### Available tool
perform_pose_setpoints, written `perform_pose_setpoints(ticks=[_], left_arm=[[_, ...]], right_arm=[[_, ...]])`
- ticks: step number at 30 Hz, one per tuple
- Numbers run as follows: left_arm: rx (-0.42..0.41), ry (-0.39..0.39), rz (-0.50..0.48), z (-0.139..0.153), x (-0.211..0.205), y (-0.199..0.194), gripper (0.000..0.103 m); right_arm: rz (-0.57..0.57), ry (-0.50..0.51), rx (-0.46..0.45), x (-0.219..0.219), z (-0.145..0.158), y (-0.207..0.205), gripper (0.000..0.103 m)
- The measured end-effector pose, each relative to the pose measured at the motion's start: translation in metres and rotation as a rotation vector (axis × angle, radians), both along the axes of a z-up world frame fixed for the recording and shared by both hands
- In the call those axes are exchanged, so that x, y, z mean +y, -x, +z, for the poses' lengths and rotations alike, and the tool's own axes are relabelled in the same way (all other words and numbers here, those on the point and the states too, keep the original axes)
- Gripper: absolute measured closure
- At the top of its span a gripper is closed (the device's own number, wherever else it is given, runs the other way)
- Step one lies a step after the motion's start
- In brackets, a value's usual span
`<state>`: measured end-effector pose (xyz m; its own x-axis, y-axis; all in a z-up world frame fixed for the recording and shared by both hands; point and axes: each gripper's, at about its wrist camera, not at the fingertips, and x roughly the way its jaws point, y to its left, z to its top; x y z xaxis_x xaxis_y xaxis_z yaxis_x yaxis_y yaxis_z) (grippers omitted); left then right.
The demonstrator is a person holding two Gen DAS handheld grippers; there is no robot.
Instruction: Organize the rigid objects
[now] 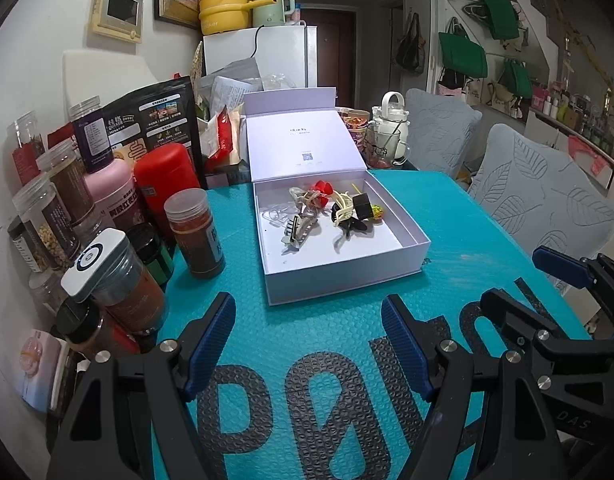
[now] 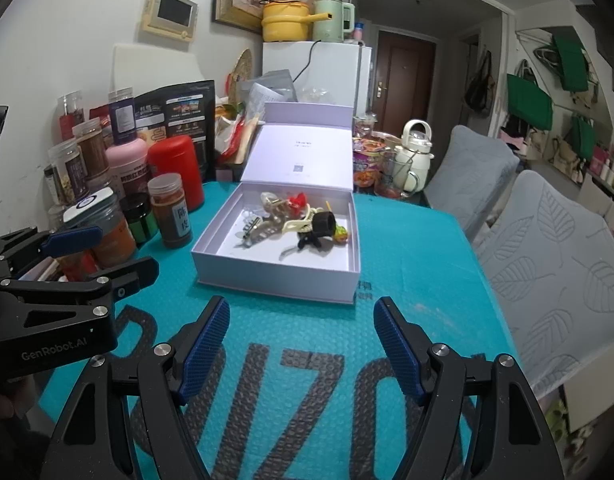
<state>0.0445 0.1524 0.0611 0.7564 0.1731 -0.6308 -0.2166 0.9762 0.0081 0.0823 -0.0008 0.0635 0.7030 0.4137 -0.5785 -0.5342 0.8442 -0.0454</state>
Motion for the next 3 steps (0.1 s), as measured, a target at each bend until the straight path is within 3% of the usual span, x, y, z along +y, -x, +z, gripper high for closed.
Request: perform_pose_setpoints(ticks=[3], left_arm=[[0.003,0.005,-0.005,-0.0014,-0.0008,0.0007,0.028]], right_arm=[[-0.001,0.001,0.001,-0.0012,-0.0001,0.0006,0.028]])
